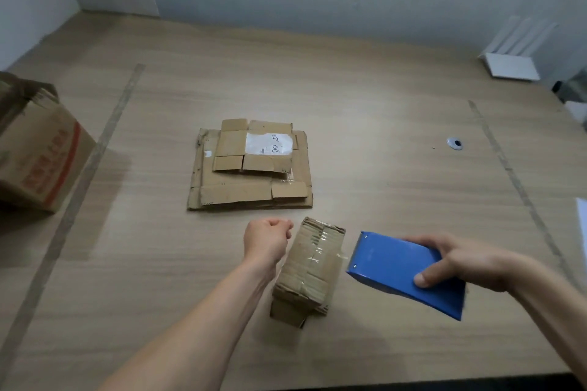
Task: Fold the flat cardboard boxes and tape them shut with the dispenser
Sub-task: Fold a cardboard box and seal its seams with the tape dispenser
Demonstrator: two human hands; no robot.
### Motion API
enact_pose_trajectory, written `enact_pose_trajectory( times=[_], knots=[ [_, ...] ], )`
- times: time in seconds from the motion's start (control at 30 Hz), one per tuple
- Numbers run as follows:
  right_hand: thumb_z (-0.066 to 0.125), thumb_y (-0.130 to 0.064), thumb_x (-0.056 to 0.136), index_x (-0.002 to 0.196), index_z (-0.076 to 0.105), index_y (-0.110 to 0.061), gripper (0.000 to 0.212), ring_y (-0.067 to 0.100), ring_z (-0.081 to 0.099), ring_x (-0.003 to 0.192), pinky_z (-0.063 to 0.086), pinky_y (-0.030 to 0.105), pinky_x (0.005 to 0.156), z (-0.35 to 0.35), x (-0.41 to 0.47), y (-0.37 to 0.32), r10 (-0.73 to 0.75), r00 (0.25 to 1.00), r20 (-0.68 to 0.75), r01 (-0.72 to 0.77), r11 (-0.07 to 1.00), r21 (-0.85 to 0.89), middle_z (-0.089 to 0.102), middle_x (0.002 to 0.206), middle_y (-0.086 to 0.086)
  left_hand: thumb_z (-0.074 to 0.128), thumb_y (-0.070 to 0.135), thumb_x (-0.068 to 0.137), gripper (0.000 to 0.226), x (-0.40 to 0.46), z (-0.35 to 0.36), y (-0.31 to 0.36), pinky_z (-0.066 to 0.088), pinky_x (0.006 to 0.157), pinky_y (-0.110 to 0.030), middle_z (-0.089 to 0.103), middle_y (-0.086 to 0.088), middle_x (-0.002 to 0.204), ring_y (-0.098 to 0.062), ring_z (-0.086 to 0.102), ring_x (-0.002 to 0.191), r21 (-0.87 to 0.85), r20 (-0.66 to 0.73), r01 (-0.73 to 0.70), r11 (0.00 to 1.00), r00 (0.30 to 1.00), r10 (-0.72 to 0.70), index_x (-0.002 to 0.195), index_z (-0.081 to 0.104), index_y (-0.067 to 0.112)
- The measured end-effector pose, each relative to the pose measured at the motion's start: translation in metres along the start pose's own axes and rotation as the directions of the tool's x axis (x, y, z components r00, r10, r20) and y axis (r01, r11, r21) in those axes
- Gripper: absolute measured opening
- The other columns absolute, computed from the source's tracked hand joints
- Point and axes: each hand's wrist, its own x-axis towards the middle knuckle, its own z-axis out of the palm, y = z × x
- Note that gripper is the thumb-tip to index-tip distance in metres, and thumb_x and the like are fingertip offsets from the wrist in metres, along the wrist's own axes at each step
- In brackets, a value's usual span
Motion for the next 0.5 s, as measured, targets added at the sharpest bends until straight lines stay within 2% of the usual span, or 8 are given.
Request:
enact_pose_trajectory(
  times=[0.07, 0.17, 0.37, 0.5],
  knots=[
    [0.083, -0.025, 0.059, 0.124, 0.068, -0.032, 0.067, 0.025, 0.071, 0.101, 0.057, 0.035, 0.087, -0.004, 0.002, 0.009, 0.038, 0.999, -0.027, -0.038, 0.999, -0.004, 0.075, 0.11, 0.005, 0.063, 0.019, 0.095, 0.02, 0.01, -0.007, 0.003, 0.047, 0.061, -0.031, 0.066, -0.003, 0.07, -0.016, 0.055, 0.064, 0.031, -0.054, -0.029, 0.999, 0.998, 0.03, 0.083, 0.075, 0.009],
    [0.081, -0.023, 0.06, 0.121, 0.068, -0.033, 0.063, 0.025, 0.071, 0.1, 0.056, 0.037, 0.09, -0.006, 0.008, 0.015, 0.069, 0.996, -0.059, -0.071, 0.997, -0.035, 0.076, 0.107, 0.003, 0.06, 0.019, 0.097, 0.022, 0.015, -0.008, 0.006, 0.046, 0.06, -0.031, 0.062, -0.004, 0.068, -0.017, 0.054, 0.066, 0.031, 0.006, -0.046, 0.998, 0.999, 0.046, 0.083, 0.073, 0.007],
    [0.079, -0.024, 0.058, 0.116, 0.071, -0.032, 0.059, 0.023, 0.072, 0.099, 0.056, 0.038, 0.09, -0.009, 0.019, 0.014, 0.093, 0.992, -0.089, -0.102, 0.99, -0.094, 0.077, 0.104, 0.001, 0.059, 0.017, 0.097, 0.022, 0.019, -0.001, 0.007, 0.045, 0.059, -0.032, 0.06, -0.004, 0.066, -0.017, 0.053, 0.064, 0.051, 0.039, -0.039, 0.998, 0.999, 0.037, 0.084, 0.072, 0.006],
    [0.078, -0.022, 0.057, 0.113, 0.071, -0.032, 0.057, 0.02, 0.073, 0.094, 0.058, 0.032, 0.083, -0.006, 0.026, 0.013, 0.108, 0.989, -0.099, -0.118, 0.988, -0.095, 0.077, 0.102, 0.0, 0.06, 0.017, 0.096, 0.022, 0.024, 0.002, 0.002, 0.045, 0.056, -0.03, 0.06, -0.003, 0.063, -0.018, 0.054, 0.061, 0.061, 0.041, -0.024, 0.998, 0.999, 0.021, 0.081, 0.071, 0.007]
  ],
)
